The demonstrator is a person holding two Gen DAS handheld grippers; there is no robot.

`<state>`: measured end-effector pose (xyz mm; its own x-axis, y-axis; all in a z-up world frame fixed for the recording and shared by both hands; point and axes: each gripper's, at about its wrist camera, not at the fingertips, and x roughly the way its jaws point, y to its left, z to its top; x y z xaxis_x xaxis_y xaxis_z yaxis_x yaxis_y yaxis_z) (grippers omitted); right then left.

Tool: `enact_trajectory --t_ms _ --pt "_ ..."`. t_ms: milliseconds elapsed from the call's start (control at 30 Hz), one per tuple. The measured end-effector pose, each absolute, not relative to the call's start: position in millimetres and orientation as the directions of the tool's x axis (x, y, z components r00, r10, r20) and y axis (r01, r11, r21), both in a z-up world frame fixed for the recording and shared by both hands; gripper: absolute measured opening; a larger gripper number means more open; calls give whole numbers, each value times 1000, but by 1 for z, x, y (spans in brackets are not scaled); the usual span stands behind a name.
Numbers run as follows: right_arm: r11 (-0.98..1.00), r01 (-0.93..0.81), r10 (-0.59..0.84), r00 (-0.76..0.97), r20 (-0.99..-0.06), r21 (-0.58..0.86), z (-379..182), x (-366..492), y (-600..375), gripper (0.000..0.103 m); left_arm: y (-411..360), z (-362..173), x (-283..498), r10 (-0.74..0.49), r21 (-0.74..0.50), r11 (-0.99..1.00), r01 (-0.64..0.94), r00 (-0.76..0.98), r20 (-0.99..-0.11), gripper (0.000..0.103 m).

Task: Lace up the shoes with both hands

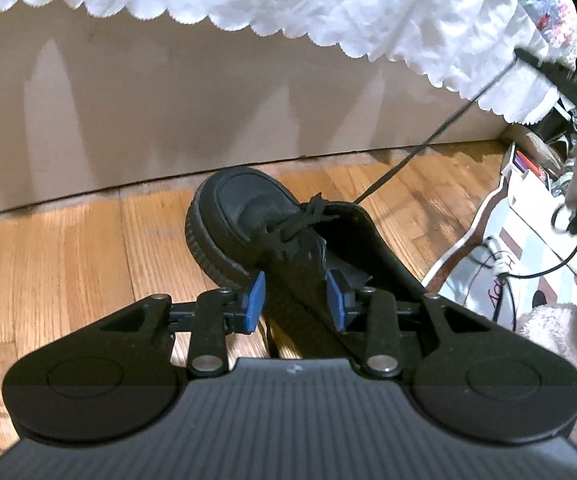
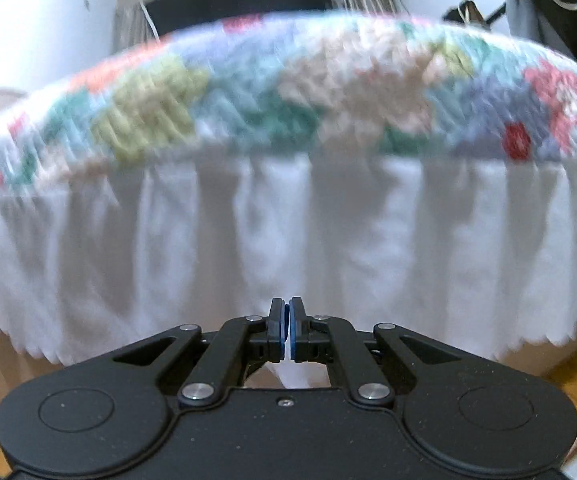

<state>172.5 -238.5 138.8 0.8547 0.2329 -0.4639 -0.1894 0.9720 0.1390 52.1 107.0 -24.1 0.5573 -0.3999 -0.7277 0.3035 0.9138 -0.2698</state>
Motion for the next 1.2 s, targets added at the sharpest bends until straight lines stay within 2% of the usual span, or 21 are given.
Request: enact_trajectory --t_ms 67,133,200,300,400,500,733,833,867,933,967,1100,1200 --pt "950 -263 311 841 -443 167 147 181 -220 4 106 -19 53 -407 -272 910 312 563 -719 33" --pt "892 -370 450 777 -441 258 144 189 -199 4 104 -13 54 -415 -277 908 315 577 -703 33" --pt "797 -467 602 657 -454 383 126 193 -179 4 101 -5 56 -419 -276 907 319 602 -680 33" --pt "637 -503 768 477 -427 584 84 189 -160 4 95 6 59 -417 -259 908 330 634 -651 34" --pt "591 -465 805 387 -450 659 55 183 -154 4 93 11 63 -425 -246 903 352 644 -637 40" --pt "573 -456 819 336 -465 681 42 180 -154 4 94 12 66 -429 -233 899 370 644 -633 41" --pt "447 -423 894 252 -371 788 36 181 -160 4 80 6 66 -427 -108 876 471 651 -627 41" --pt "413 -435 911 208 -357 800 36 178 -156 4 78 8 68 -434 -108 873 475 658 -616 41" --pt "402 -441 916 191 -354 802 36 176 -154 4 78 8 70 -442 -123 871 475 649 -620 37" --pt "384 -449 923 164 -348 807 35 173 -150 6 80 8 76 -470 -179 860 478 603 -645 4" --pt "378 -450 925 156 -346 809 36 171 -149 9 83 8 77 -485 -226 859 460 586 -650 1" --pt "388 -445 921 178 -345 807 38 168 -154 21 104 5 77 -548 -425 836 348 573 -609 1" --pt "418 -482 908 186 -376 770 42 166 -157 23 123 2 76 -580 -541 798 265 582 -571 1"
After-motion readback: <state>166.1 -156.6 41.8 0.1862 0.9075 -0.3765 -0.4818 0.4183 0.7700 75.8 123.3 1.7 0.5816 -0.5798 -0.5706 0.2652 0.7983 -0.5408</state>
